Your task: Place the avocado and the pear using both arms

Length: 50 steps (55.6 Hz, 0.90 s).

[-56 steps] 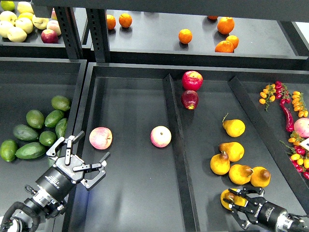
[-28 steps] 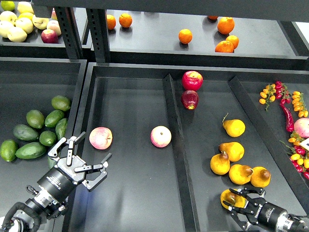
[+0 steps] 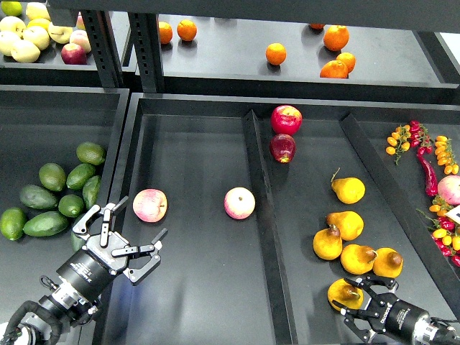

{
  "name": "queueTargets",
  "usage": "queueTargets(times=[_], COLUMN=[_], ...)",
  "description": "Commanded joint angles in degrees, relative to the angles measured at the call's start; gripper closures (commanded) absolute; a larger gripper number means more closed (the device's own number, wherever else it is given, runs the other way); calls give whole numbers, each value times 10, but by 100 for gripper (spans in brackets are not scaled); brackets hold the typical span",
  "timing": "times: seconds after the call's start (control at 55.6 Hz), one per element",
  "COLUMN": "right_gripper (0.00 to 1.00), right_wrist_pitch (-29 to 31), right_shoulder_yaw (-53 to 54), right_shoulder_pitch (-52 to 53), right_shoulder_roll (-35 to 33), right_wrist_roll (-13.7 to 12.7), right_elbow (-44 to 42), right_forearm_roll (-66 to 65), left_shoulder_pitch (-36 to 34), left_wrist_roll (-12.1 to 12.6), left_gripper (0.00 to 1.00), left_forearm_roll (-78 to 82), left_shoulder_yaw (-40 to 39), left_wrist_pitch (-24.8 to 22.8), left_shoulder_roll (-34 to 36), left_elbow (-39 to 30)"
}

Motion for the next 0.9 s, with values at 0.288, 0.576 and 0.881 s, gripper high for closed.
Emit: queueTargets(times=[0.288,0.576,0.881], right_gripper=[12,1,0], right_wrist_pitch=[-71,-222,-219], right_shoulder_yaw=[95,166,209], right_shoulder_pitch=[8,113,136], right_shoulder_roll=[-37,61,192], right_wrist_roll=[0,0,0], right_elbow=[139,140,118], right_forearm_roll=[69,68,66], left_shoulder_pitch=[1,1,5], left_wrist_roll=[0,0,0], left_gripper=[1,1,1], left_forearm_roll=[0,0,0], left_shoulder_yaw=[0,0,0], left_wrist_pitch=[0,0,0], left_shoulder_roll=[0,0,0], left_elbow=[0,0,-1])
